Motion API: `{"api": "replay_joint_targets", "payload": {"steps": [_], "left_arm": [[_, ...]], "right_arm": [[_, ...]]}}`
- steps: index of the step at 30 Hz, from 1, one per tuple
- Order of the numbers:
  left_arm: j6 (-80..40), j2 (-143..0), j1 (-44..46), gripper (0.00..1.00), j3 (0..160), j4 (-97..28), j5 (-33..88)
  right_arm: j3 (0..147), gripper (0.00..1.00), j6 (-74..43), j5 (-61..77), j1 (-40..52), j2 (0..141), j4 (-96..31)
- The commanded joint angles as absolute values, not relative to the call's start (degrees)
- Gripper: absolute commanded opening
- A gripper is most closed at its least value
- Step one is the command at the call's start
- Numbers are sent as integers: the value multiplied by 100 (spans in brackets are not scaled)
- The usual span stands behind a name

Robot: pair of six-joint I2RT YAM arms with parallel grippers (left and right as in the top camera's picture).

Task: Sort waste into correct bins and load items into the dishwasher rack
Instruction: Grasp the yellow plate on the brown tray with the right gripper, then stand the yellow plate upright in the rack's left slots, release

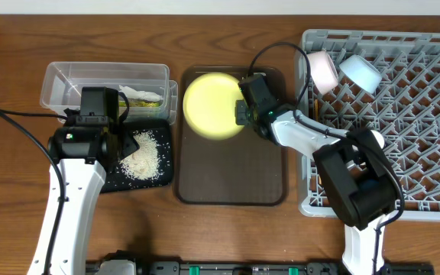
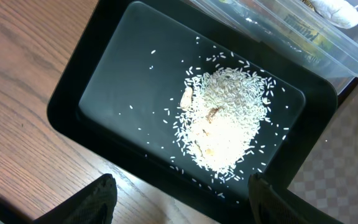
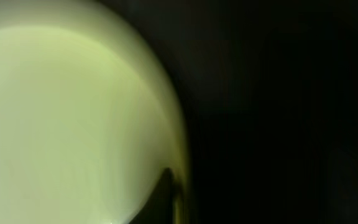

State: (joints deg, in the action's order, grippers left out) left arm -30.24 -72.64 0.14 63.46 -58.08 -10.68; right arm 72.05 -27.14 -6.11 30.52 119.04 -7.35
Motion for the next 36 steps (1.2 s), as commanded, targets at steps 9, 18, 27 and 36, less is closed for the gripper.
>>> {"api": "replay_joint_targets", "payload": {"steps": [9, 18, 27, 36], "left_arm": [[-3094, -7299, -10, 70, 6386, -5824, -1096], [-3096, -7299, -10, 70, 6386, -5822, -1096], [-3096, -7299, -10, 70, 6386, -5819, -1096], [-3098, -7299, -8, 70, 6386, -5819, -1094]], "right_arm": [[7150, 1, -1914, -1177, 2818, 10586, -1809], [7150, 1, -738, -1900, 2364, 8602, -2976], [7150, 1, -60, -4482, 1686, 7603, -4250], [7150, 1, 281, -4982, 1658, 7728, -4768]]}}
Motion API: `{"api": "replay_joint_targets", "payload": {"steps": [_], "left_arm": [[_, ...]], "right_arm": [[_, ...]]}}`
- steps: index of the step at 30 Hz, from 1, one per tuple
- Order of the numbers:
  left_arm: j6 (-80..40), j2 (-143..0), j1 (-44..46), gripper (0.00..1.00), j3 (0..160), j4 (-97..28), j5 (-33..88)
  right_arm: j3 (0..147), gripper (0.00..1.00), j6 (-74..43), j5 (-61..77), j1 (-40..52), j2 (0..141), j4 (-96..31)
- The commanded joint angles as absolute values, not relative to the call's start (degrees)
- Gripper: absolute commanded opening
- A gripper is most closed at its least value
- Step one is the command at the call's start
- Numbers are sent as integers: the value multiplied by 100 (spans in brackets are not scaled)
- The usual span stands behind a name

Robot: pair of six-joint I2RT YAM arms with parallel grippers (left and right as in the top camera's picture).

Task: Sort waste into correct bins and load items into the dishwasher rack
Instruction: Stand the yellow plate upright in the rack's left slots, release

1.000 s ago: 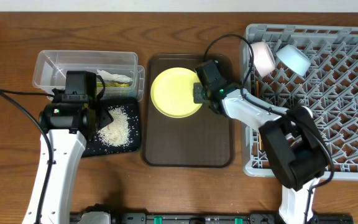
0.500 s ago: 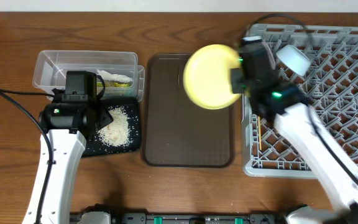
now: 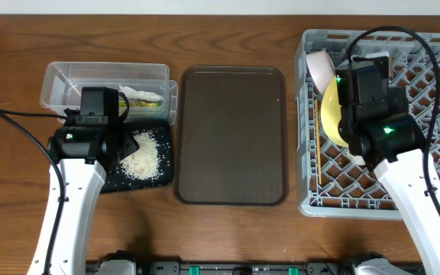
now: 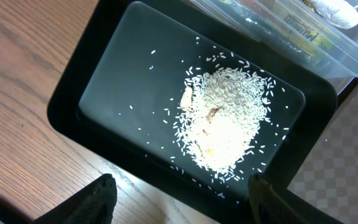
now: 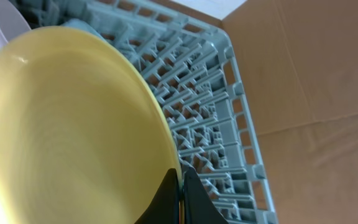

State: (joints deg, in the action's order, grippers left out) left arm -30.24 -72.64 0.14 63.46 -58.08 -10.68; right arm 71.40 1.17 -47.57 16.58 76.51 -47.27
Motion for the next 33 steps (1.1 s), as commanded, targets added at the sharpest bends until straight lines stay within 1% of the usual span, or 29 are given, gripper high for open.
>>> {"api": "replay_joint_targets", "payload": {"steps": [1, 7, 11, 15, 17, 21, 23, 25, 28, 29, 31, 32, 33], "left_arm": [[-3098, -7299, -10, 70, 6386, -5819, -1094], [-3098, -7299, -8, 70, 6386, -5819, -1094], [-3098, -7299, -8, 70, 6386, -5808, -1094], [-3098, -7299, -8, 70, 6386, -5806, -1094], [-3096, -7299, -8, 70, 6386, -5808, -1094], [-3096, -7299, -8, 70, 6386, -5808, -1094], [-3096, -7299, -10, 70, 6386, -5808, -1094], [-3096, -7299, -8, 70, 6386, -5808, -1094], [-3096, -7299, -8, 70, 6386, -5808, -1094], [-3096, -7299, -8, 70, 6386, -5808, -1094], [-3094, -7297, -10, 70, 6386, -5804, -1096], [-3094, -7297, -10, 76, 6386, -5800, -1096], [-3089, -7297, -8, 77, 6386, -5780, -1096]], "right_arm": [[7150, 1, 272, -4897, 1658, 7762, -4792], [7150, 1, 209, -4447, 1658, 7990, -5039], [7150, 1, 21, -4423, 1734, 8090, -5052], [7150, 1, -19, -4082, 1892, 8093, -4967], [7150, 3, -19, -3820, 1955, 8093, -4932], [7150, 12, -21, -3055, 1986, 8093, -4856], [7150, 15, -21, -2692, 1986, 8093, -4840], [7150, 15, -89, -2436, 1986, 8093, -4814], [7150, 15, -596, -2373, 1981, 8073, -4709], [7150, 17, -808, -2373, 1979, 8040, -4681], [7150, 30, -1144, -2368, 1938, 7929, -4602], [7150, 37, -1262, -2368, 1896, 7861, -4569], [7150, 38, -1332, -2368, 1837, 7784, -4552]]}}
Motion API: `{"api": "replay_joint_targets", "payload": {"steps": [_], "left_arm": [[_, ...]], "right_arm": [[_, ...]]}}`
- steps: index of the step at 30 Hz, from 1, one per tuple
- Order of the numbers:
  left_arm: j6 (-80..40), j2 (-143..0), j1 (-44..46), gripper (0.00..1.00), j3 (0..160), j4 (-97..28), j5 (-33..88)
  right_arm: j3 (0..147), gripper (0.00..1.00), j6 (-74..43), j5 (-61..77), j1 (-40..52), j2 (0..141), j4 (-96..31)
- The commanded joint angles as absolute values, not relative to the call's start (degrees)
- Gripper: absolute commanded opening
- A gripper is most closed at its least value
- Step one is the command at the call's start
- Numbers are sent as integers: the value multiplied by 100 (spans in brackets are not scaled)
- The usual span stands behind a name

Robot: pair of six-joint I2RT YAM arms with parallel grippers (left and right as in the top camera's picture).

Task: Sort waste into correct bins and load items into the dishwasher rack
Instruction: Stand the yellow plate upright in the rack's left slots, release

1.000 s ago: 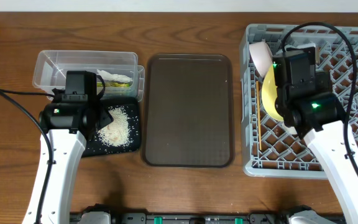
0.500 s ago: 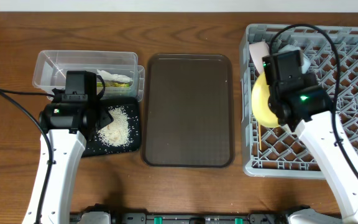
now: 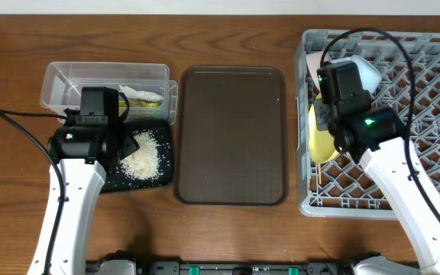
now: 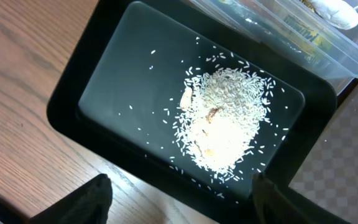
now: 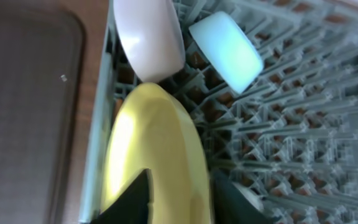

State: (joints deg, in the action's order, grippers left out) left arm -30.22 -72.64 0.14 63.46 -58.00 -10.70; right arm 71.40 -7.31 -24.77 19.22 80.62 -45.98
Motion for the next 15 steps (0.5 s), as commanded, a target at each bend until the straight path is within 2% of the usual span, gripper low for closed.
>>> {"api": "replay_joint_targets", "payload": {"steps": [1, 5, 8, 10, 12, 15], "left_arm": [[-3059, -7297, -8, 79, 6388, -5754, -1096], [-2438, -7297, -3, 80, 6388, -5487, -764], [-1855, -7297, 8, 81, 6388, -5249, -172], [-1514, -7299, 36, 83, 6388, -5175, 224], [-1243, -7299, 78, 84, 6388, -5218, 486], [-1118, -7299, 139, 84, 6388, -5623, 556]], "right_arm": [[7150, 40, -1332, -2344, 1780, 7712, -4545], [7150, 46, -1328, -1723, 1337, 7406, -4556], [7150, 48, -1330, -755, 794, 7271, -4609], [7150, 55, -1321, 123, 377, 7260, -4696], [7148, 59, -1146, 786, 34, 7277, -4890], [7118, 63, -1066, 950, -281, 7273, -5133]]}}
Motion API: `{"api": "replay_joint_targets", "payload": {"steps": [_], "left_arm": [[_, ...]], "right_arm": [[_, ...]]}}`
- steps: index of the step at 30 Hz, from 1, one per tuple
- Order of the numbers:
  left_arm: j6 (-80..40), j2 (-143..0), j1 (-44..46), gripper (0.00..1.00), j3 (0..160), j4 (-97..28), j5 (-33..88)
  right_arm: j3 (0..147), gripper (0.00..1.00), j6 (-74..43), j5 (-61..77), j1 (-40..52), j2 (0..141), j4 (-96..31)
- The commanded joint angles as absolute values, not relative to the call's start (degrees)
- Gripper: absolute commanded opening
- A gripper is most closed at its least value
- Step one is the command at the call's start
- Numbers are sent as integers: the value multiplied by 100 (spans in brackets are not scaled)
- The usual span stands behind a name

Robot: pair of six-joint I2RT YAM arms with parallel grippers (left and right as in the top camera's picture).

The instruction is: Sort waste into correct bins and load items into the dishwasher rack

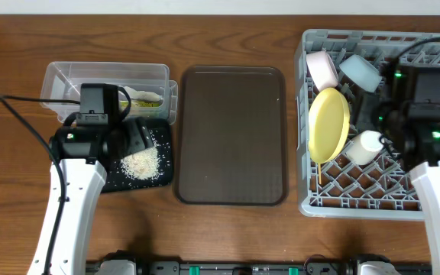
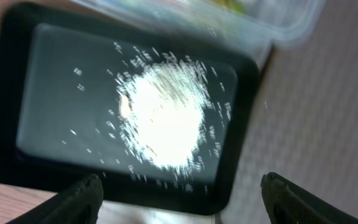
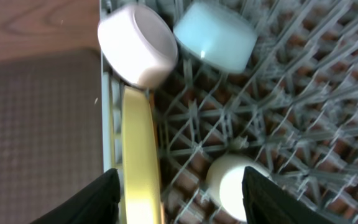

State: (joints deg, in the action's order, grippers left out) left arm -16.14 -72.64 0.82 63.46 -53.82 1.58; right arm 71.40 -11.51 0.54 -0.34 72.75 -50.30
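The yellow plate [image 1: 328, 126] stands on edge in the left part of the grey dishwasher rack [image 1: 434, 205], below a pink cup [image 1: 322, 70]; its rim [image 3: 140, 155] shows in the right wrist view. My right gripper [image 3: 185, 202] is open and empty above the rack, to the right of the plate. A light blue cup [image 3: 216, 37] and a white cup [image 3: 235, 183] sit in the rack too. My left gripper [image 2: 182, 205] hangs open over the black tray [image 2: 241, 124] that holds a heap of rice [image 2: 166, 118].
A brown serving tray [image 1: 231, 134] lies bare in the middle. Behind the black tray [image 1: 113, 179] stands a clear plastic container [image 1: 105, 80] with wrappers in it. The wooden table [image 1: 228, 30] runs all round.
My right gripper has let go of the yellow plate and now sits open to its right; the plate stands alone in the rack. My left wrist has shifted toward the brown tray, its view blurred.
My right gripper was shut on the yellow plate lying on the brown tray. Then it held the plate over the rack, then on edge at the rack's left side under the pink cup. Now the plate stands free. My left gripper stayed open over the rice until its present shift.
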Motion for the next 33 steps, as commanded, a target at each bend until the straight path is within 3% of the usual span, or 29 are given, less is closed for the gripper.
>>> {"api": "replay_joint_targets", "payload": {"steps": [1, 8, 16, 17, 18, 19, 25, 33], "left_arm": [[-1118, -7299, 137, 84, 6388, -5846, 556], [-1118, -7142, 139, 73, 6320, -6560, 558], [-1094, -5203, 139, 73, 5258, -5725, 558], [-1129, -4842, 137, 73, 5078, -5564, 556], [-1186, -4550, 137, 82, 4943, -5446, 556], [-1192, -4292, 137, 90, 4827, -5332, 556], [-1186, -3293, 137, 92, 4611, -4893, 556], [-1186, -3186, 137, 93, 4611, -5011, 556]], "right_arm": [[7113, 64, -1066, 950, -327, 7264, -5201], [7011, 64, -1068, 952, -333, 7105, -5841], [5557, 63, -1063, 904, -331, 5437, -5094], [5295, 67, -1066, 860, -331, 5094, -4936], [5092, 99, -1063, 779, -331, 4805, -4829], [4886, 99, -1066, 644, -331, 4497, -4755], [4244, 99, -1066, 541, -331, 3350, -4829], [4191, 99, -1066, 539, -331, 3144, -5710]]}}
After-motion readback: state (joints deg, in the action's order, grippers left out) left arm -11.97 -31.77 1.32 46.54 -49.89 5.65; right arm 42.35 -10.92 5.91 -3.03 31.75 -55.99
